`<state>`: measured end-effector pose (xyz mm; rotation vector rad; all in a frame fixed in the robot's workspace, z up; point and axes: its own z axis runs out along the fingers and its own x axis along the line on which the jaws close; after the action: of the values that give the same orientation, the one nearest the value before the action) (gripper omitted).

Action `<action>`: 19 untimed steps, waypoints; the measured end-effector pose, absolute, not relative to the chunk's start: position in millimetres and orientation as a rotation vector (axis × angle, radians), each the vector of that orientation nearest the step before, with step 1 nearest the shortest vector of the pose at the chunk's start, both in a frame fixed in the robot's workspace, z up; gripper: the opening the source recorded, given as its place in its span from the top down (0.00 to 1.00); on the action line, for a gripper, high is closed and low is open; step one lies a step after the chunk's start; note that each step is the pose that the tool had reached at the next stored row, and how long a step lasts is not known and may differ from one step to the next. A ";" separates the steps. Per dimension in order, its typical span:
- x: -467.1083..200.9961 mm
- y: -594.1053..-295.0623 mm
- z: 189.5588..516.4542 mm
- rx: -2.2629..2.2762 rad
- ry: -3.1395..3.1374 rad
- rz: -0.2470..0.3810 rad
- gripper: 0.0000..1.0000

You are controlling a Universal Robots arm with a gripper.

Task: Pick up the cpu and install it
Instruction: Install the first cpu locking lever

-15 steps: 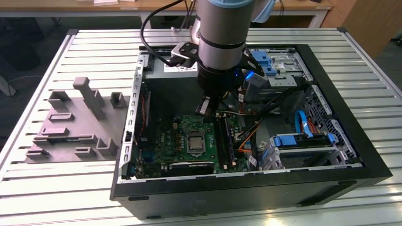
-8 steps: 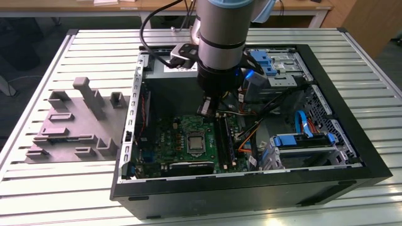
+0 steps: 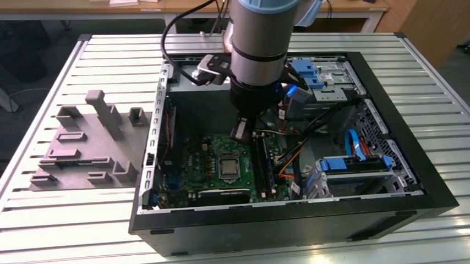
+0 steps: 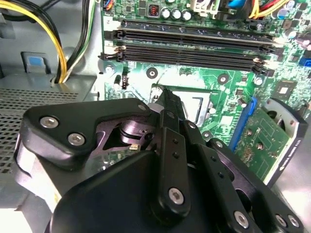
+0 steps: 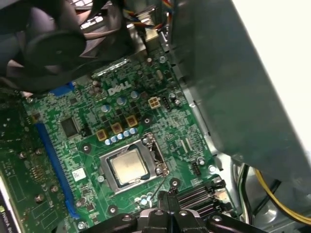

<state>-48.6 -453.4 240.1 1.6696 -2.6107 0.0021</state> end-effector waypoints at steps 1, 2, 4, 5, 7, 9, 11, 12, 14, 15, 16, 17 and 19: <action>-48.6 -453.4 239.6 1.680 -2.604 0.002 0.89; -48.6 -453.4 239.0 1.696 -2.594 0.003 0.89; -48.6 -453.6 238.0 1.730 -2.571 0.004 0.89; -48.8 -454.0 237.9 1.741 -2.564 0.004 0.89; -49.5 -455.6 237.6 1.752 -2.556 0.004 0.89; -50.2 -457.6 237.5 1.760 -2.550 0.005 0.89; -50.4 -459.4 237.2 1.771 -2.543 0.005 0.89; -50.6 -460.1 237.1 1.777 -2.539 0.005 0.89; -50.9 -461.7 236.8 1.790 -2.530 0.005 0.89; -51.0 -462.4 236.8 1.796 -2.525 0.006 0.89; -51.1 -463.1 236.7 1.803 -2.521 0.006 0.89; -51.2 -463.7 236.4 1.811 -2.515 0.006 0.89; -51.2 -464.2 235.6 1.833 -2.499 0.006 0.89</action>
<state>-51.2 -464.2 235.6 1.8327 -2.4993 0.0064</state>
